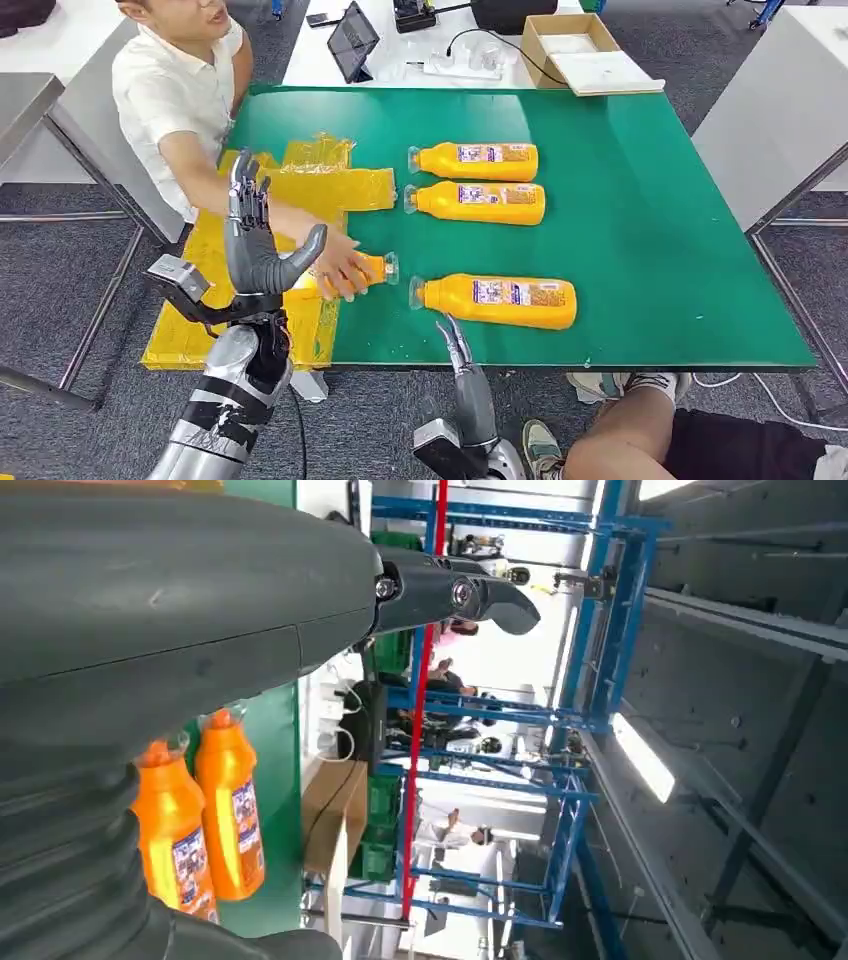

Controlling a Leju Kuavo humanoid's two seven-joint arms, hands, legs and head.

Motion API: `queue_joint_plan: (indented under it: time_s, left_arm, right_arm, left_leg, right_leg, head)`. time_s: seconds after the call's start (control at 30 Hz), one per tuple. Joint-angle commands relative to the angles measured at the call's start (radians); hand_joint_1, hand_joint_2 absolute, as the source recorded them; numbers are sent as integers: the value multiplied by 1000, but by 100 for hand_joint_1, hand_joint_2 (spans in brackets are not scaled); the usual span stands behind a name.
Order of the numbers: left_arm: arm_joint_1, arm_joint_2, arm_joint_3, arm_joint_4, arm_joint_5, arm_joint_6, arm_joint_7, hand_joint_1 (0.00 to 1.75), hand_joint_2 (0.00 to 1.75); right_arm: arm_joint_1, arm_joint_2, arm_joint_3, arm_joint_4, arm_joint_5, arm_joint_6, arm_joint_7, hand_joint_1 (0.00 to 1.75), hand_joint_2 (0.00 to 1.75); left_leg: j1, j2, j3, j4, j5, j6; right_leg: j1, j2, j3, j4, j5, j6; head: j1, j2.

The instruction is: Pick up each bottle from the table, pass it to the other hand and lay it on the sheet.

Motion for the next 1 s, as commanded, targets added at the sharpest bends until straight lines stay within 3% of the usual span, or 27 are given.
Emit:
queue_joint_plan:
  time_s: [0.03,0.1,0.13,0.17,0.23,0.33,0.4,0.53,0.57,0.63,1.0]
  left_arm:
    - [-19,19,-25,15,2,4,6,0,175]
    - [-19,19,-25,15,2,4,6,0,175]
    - [-13,14,-21,14,11,17,14,0,175]
    - [8,9,-22,-7,13,40,14,0,175]
    - [86,9,-28,-75,-16,143,27,0,175]
    - [189,28,-61,-150,-86,244,-3,0,175]
    - [226,26,-74,-178,-118,282,-13,0,175]
    - [231,23,-102,-197,-145,304,-8,0,175]
    - [220,11,-107,-200,-137,294,-26,0,175]
    - [207,5,-117,-203,-142,306,-20,0,175]
    - [204,9,-113,-191,-142,312,-19,0,175]
  right_arm:
    - [-19,-22,21,8,-2,-1,-23,0,0]
    - [-19,-22,21,8,-2,-1,-23,0,0]
    - [-24,-35,12,5,64,-94,-18,0,0]
    - [-23,-62,-6,-30,97,-130,4,0,175]
    - [0,-101,-218,-153,375,-143,113,0,175]
    - [-11,-206,-316,-218,517,-113,231,0,175]
    - [-34,-259,-365,-167,619,-79,293,0,175]
    - [-106,-274,-385,-28,664,-57,296,0,175]
    - [-209,-286,-329,57,764,-93,302,0,175]
    - [-290,-277,-302,98,779,-73,328,0,175]
    - [-267,-284,-275,52,787,-74,350,0,175]
  left_leg:
    - [0,1,2,0,-1,-1]
    - [1,2,5,-1,-2,-2]
    - [0,1,3,0,-1,-1]
    - [1,2,4,0,-2,-2]
    - [1,2,5,-1,-2,-2]
    - [-1,3,4,-2,-1,0]
    - [-3,2,4,-2,-1,0]
    - [-3,-2,1,-1,-1,1]
    - [-2,0,2,0,-3,0]
    - [-3,5,1,0,-2,0]
    - [-1,2,2,0,-1,1]
  right_leg:
    - [1,0,2,0,-1,-1]
    - [1,0,4,-1,-2,-2]
    - [1,0,2,0,-1,-2]
    - [1,0,3,0,-2,-2]
    - [1,0,5,-1,-2,-3]
    - [-1,1,3,-1,-1,-1]
    - [-2,0,4,-2,-1,0]
    - [-3,-1,2,-2,-1,1]
    - [-2,1,4,-2,-1,0]
    - [-3,6,1,-2,1,0]
    - [-1,1,3,-2,1,1]
  head:
    - [0,0]
    - [0,0]
    - [0,0]
    - [0,0]
    - [0,0]
    - [-1,0]
    - [-1,0]
    - [0,0]
    - [0,0]
    - [-1,0]
    - [-1,0]
